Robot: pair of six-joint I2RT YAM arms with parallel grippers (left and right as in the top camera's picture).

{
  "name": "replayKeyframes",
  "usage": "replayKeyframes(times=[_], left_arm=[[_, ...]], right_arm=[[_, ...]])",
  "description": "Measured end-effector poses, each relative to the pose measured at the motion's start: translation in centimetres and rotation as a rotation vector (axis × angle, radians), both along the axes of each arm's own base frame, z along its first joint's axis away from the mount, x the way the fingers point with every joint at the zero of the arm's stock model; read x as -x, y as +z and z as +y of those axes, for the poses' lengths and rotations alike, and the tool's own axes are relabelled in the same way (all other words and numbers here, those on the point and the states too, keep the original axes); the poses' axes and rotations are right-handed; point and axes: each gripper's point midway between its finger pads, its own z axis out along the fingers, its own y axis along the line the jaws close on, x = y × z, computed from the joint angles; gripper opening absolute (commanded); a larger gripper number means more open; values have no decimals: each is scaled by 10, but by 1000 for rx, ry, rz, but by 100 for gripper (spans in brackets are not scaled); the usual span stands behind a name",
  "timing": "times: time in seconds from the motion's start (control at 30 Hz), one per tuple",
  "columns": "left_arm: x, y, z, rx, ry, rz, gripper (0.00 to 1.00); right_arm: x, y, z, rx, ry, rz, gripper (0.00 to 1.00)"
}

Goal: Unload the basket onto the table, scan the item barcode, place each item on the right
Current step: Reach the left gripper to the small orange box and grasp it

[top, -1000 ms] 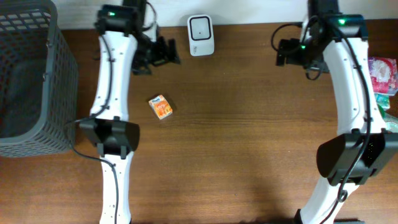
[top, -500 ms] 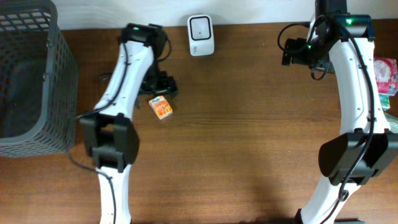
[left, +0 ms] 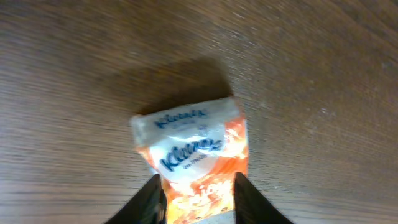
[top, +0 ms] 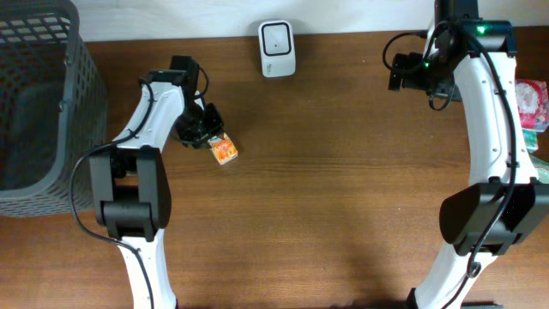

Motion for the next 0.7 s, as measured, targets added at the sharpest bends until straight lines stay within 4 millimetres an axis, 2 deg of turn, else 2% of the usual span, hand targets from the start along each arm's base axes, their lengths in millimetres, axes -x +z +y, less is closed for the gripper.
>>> replayKeyframes(times=[0.07,0.13,0.17,0.2,0.4,0.47,0.53,0.57,0.63,0.7], left_arm=[[3,-4,-7,-1,-16,4,37],[14,-14,-12,-9,-31,32,33],[19,-19,-13,-13,-36,44,23],[21,-21,-13,-13,-38,48,0],[28,-16,-10,-29,-54,73,0],[24,4,-5,-59,-101,69,0],[3,48,6,-167,-175,-17,0],[1,66,15,-268,-196,-39,0],[10,86,30,-513,-226,-34,0],[8,96,19,-687,-252,-92,0]], right_arm=[[0,0,0,0,0,0,99],[0,0,0,0,-1,0,99],[0,0,0,0,0,0,99],[0,0,0,0,-1,0,99],[0,0,0,0,-1,0,99],[0,0,0,0,0,2,99],[0,0,0,0,-1,2,99],[0,0,0,0,0,2,99],[0,0,0,0,-1,0,99],[0,0,0,0,0,1,99]])
